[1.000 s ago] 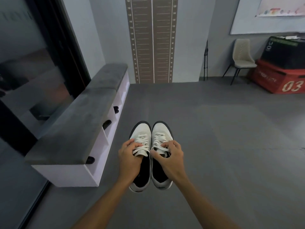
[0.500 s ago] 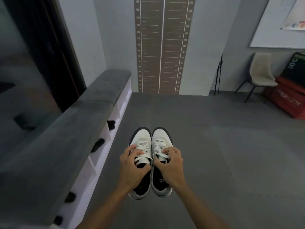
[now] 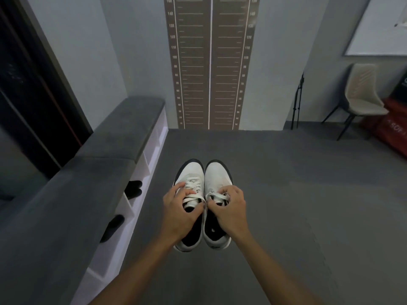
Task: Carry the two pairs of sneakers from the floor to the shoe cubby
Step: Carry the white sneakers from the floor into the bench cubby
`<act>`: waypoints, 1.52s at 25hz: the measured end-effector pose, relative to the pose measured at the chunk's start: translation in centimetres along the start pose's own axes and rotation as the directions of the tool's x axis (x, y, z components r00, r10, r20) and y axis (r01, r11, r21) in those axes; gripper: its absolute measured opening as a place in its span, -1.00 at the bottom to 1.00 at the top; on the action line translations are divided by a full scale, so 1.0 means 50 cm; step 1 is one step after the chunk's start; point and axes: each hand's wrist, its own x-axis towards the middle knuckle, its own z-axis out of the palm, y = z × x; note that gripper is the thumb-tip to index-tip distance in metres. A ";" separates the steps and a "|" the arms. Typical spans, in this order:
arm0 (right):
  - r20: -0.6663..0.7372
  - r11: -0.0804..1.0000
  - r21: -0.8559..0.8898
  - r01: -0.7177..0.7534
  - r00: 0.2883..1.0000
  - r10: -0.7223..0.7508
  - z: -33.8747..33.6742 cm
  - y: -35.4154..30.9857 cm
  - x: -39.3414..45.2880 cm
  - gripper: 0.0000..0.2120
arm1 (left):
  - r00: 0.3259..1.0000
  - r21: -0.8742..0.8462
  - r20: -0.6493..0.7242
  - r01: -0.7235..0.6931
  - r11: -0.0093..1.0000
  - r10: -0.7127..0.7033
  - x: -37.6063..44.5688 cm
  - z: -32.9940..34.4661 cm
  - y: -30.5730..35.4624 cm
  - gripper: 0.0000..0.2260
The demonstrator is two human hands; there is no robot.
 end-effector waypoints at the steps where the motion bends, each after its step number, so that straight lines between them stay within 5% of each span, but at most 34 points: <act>1: 0.010 1.000 -0.005 -0.005 1.000 0.005 0.010 0.002 0.066 -0.75 | 0.999 0.002 -0.019 0.027 1.000 -0.027 0.057 0.019 -0.007 -0.59; 11: 0.091 0.999 -0.031 0.044 0.995 -0.041 0.139 -0.005 0.694 -0.75 | 0.995 0.019 -0.099 0.030 0.999 -0.028 0.661 0.167 -0.096 -0.65; 21: 0.059 1.000 -0.019 -0.016 0.998 0.017 0.256 0.005 1.261 -0.75 | 0.999 0.091 0.041 -0.038 0.995 0.035 1.217 0.284 -0.186 -0.62; 30: 0.283 0.998 -0.029 0.058 0.958 -0.047 0.365 0.042 1.755 -0.76 | 0.965 0.012 -0.209 0.163 0.986 -0.157 1.621 0.433 -0.264 -0.74; 38: 0.435 0.987 0.017 0.158 0.888 -0.150 0.604 -0.025 2.079 -0.76 | 0.895 0.058 -0.393 0.253 0.966 -0.211 1.949 0.376 -0.405 -0.78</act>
